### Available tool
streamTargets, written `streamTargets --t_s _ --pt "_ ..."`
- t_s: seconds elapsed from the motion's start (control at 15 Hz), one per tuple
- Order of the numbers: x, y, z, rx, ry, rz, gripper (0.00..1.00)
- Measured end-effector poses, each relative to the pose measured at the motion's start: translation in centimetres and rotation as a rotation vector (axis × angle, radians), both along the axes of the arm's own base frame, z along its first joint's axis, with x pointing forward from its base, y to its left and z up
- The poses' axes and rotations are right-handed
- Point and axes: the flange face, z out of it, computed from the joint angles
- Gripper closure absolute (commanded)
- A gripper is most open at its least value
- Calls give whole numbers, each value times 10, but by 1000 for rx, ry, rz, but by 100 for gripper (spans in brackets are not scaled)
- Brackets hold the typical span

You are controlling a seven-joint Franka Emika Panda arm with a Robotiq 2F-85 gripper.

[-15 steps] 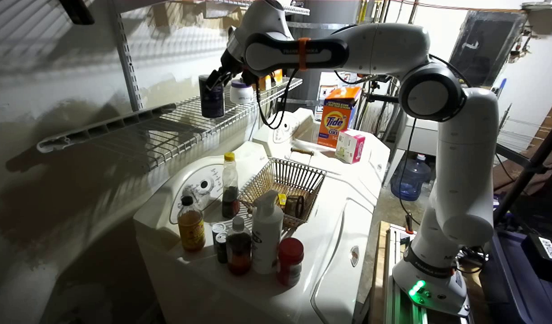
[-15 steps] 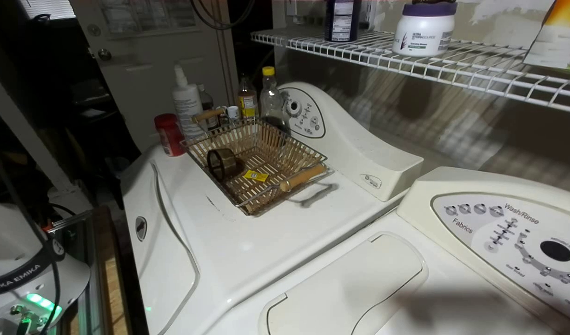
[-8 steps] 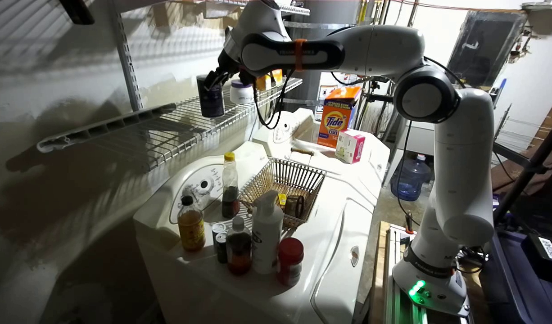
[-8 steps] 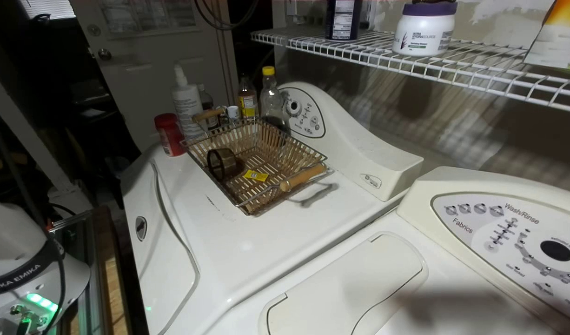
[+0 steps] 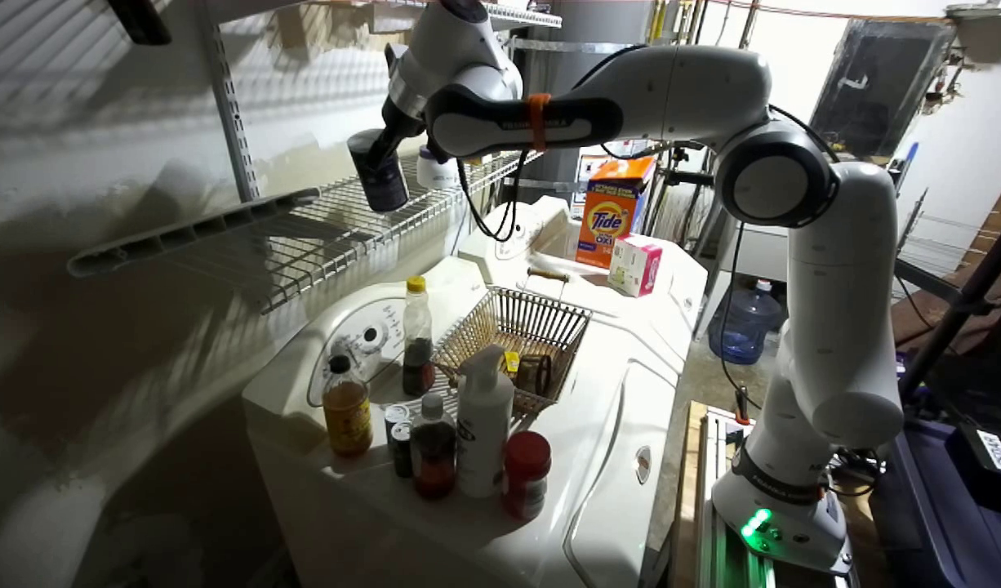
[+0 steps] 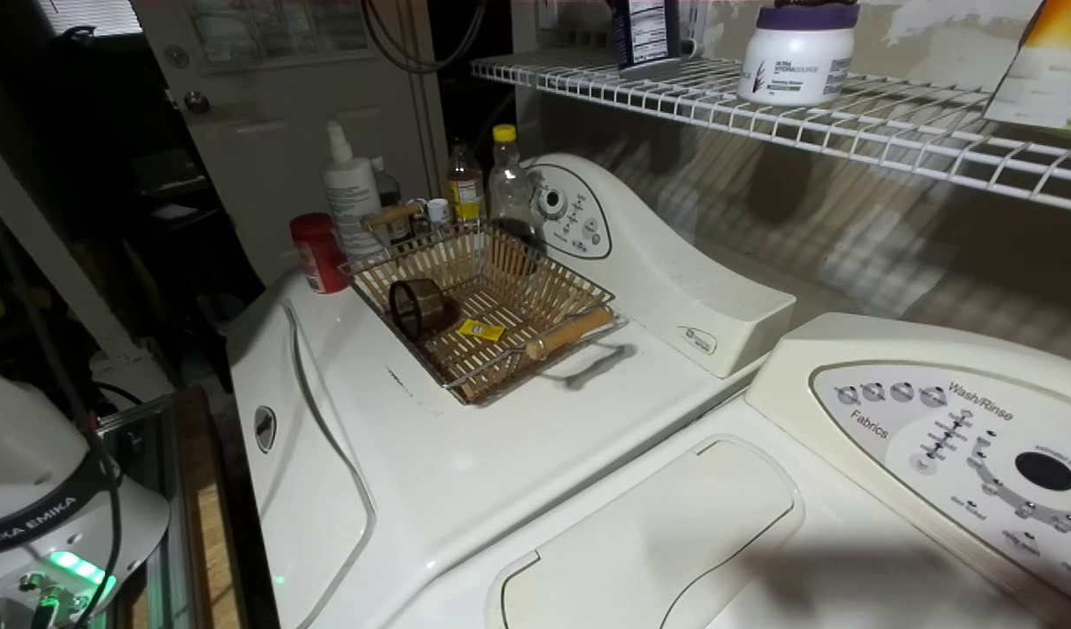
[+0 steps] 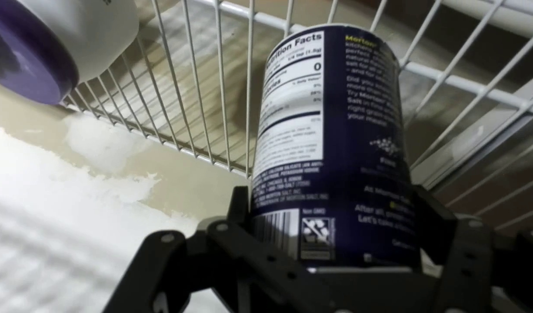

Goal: Flip the blue can twice

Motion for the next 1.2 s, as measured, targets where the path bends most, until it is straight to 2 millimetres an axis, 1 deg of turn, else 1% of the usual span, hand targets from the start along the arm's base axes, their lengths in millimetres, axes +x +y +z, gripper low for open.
streamTargets --t_s 0.13,0.4,0.6,0.87,1.07,1.2 --pt "1 8 -5 -100 10 15 36" --pt "3 32 -12 -281 16 67 36" --pt "5 47 -21 -415 26 108 36" --pt "10 56 -42 -563 68 166 36" --pt "10 65 -49 -632 94 216 36" --pt "10 68 -50 -664 109 245 36"
